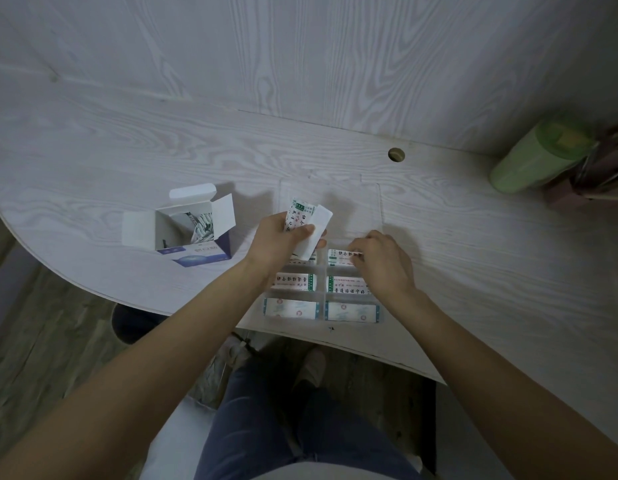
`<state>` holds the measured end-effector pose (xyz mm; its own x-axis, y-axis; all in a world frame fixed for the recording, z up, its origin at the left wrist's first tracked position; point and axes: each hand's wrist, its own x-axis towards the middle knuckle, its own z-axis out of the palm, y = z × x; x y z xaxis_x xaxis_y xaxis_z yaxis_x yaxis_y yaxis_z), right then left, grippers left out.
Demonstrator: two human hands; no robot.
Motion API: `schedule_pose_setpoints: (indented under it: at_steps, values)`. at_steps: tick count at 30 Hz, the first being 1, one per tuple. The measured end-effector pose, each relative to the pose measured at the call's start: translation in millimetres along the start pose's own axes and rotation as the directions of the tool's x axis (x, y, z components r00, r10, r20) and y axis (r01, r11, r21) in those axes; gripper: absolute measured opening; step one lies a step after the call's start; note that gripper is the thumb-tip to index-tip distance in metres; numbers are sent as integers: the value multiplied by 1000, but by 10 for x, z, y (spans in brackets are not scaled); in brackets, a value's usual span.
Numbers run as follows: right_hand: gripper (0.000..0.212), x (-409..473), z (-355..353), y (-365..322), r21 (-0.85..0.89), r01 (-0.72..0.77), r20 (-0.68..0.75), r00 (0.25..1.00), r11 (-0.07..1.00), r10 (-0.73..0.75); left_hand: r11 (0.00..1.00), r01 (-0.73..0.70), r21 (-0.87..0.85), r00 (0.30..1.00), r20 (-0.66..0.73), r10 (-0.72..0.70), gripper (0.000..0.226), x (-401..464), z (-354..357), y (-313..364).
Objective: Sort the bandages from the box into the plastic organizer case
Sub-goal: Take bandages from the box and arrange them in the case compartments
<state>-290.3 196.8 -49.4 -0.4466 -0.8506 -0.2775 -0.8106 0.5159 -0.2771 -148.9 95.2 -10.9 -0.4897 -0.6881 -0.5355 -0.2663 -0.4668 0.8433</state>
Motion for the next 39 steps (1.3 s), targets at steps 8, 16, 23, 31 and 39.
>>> schedule_pose_setpoints:
  at_steps: [8, 16, 23, 31, 39]
  values:
    - [19, 25, 14, -87, 88, -48, 1, 999, 995, 48, 1000, -9, 8, 1000, 6, 9, 18, -28, 6, 23]
    - [24, 5, -19, -96, 46, -66, -11, 998, 997, 67, 1000, 2, 3, 1000, 2, -2, 18, -35, 16, 52]
    - [27, -40, -119, -31, -48, -39, -44, 998, 998, 37, 1000, -5, -5, 1000, 15, 5, 16, -41, 35, 51]
    - [27, 33, -5, -135, -50, 104, 38, 994, 993, -102, 1000, -19, 20, 1000, 12, 19, 14, -41, 40, 47]
    - [21, 20, -122, -136, 395, 79, -139, 990, 915, -25, 1000, -10, 16, 1000, 5, 10, 16, -38, 3, 13]
